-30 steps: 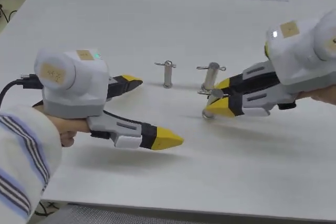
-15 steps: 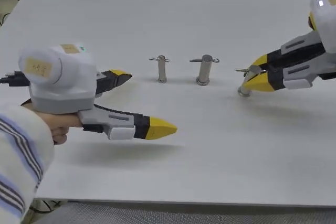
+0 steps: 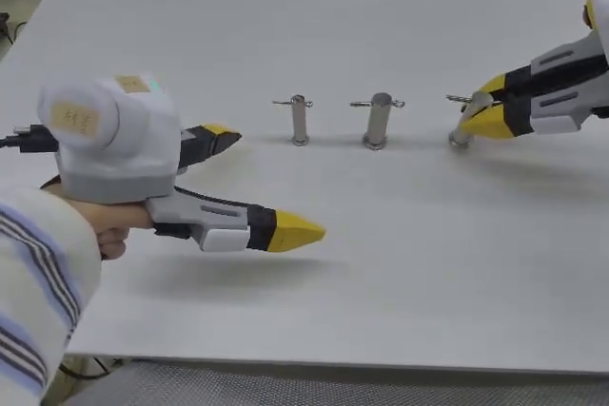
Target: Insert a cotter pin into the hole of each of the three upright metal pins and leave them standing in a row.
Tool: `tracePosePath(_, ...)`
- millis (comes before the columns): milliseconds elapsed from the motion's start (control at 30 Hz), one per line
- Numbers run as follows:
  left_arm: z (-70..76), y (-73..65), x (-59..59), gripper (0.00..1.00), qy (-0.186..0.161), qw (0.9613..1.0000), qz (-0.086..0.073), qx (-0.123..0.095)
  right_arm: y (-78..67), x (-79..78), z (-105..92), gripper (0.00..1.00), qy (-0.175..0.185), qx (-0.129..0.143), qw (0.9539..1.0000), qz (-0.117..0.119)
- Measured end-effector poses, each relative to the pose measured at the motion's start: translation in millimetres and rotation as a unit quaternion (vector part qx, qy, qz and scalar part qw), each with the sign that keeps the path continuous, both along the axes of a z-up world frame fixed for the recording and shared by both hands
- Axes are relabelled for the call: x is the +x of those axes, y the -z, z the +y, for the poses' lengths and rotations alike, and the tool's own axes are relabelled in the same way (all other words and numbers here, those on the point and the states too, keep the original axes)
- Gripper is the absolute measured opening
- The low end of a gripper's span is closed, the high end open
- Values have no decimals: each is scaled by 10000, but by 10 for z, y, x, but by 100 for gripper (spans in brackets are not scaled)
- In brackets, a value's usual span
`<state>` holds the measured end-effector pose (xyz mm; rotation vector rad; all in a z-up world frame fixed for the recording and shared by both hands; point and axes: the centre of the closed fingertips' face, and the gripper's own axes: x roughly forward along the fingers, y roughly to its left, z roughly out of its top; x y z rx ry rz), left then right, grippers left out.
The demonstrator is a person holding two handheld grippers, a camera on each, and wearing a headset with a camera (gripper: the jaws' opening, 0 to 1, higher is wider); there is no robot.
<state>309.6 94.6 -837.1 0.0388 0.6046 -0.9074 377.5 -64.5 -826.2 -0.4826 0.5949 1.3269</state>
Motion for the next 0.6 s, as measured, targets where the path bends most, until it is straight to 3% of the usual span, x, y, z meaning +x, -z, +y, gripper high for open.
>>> tracePosePath(200, 24, -31, 0, 99, -6, 10000, -29, 20, 84, -4, -9, 13, -52, -80, 9999, 55)
tracePosePath(333, 41, -13, -13, 99, 12, 10000, -2, 57, 84, -16, -6, 13, -208, -87, 9997, 3)
tracePosePath(433, 45, 7, -24, 99, 19, 10000, 23, 83, 87, -9, -12, 14, -180, -27, 9998, 99)
tracePosePath(600, 29, 11, -37, 99, 32, 9999, 16, 98, 88, -15, -14, 15, -160, -42, 9998, 62)
